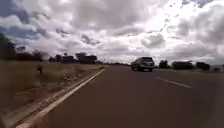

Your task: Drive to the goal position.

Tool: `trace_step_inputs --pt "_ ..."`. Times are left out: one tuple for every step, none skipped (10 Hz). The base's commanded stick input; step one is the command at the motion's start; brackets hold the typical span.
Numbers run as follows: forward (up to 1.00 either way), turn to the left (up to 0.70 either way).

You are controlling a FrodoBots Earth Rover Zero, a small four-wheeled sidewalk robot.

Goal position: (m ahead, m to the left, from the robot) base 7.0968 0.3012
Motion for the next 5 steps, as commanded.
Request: trace_step_inputs --pt "0.70 0.00" --pt "0.70 0.00" --pt "0.70 0.00" --pt "0.70 0.00" --pt "0.70 0.00"
